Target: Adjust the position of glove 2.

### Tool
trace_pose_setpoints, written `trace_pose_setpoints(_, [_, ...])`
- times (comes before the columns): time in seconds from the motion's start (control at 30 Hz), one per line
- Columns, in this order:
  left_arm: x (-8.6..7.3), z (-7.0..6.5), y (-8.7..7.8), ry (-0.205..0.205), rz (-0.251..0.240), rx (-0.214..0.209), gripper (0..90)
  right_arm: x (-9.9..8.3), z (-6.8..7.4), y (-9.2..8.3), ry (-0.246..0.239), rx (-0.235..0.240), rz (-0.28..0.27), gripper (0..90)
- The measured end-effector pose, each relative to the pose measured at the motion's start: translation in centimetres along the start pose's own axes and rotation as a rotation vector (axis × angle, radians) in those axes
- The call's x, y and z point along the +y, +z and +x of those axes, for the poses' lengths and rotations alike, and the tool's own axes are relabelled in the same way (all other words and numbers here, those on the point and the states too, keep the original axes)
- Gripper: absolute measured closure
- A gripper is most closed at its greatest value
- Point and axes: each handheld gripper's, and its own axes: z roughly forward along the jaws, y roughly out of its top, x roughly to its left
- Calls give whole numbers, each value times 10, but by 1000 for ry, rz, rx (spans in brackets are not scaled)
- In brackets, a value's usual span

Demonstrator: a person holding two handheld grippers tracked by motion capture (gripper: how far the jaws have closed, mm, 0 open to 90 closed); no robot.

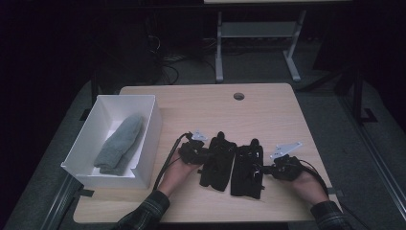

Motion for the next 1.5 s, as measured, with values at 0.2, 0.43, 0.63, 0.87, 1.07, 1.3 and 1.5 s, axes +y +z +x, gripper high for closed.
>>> trace_pose_setpoints(0.2, [1, 3, -1, -54, 9, -34, 839, 0, 0, 0, -3, 0, 0, 900])
trace_pose_setpoints(0.43, [0, 13, -13, -113, 7, -47, 855, 3, 4, 2, -11, 10, 1, 900])
trace_pose_setpoints(0.63, [2, 13, -27, -144, -16, -73, 855, 10, 10, 7, -37, 14, -2, 900])
trace_pose_setpoints(0.87, [5, 14, -33, -157, -38, -94, 854, 19, 15, 13, -53, 19, -15, 900])
trace_pose_setpoints(1.07, [4, 19, -36, -188, -9, -82, 854, 22, 18, 17, -61, 25, -14, 900])
trace_pose_setpoints(1.3, [3, 21, -35, -202, 17, -71, 854, 24, 21, 18, -69, 32, -23, 900])
trace_pose_setpoints(1.5, [5, 20, -36, -204, -13, -109, 852, 25, 21, 19, -72, 36, -29, 900])
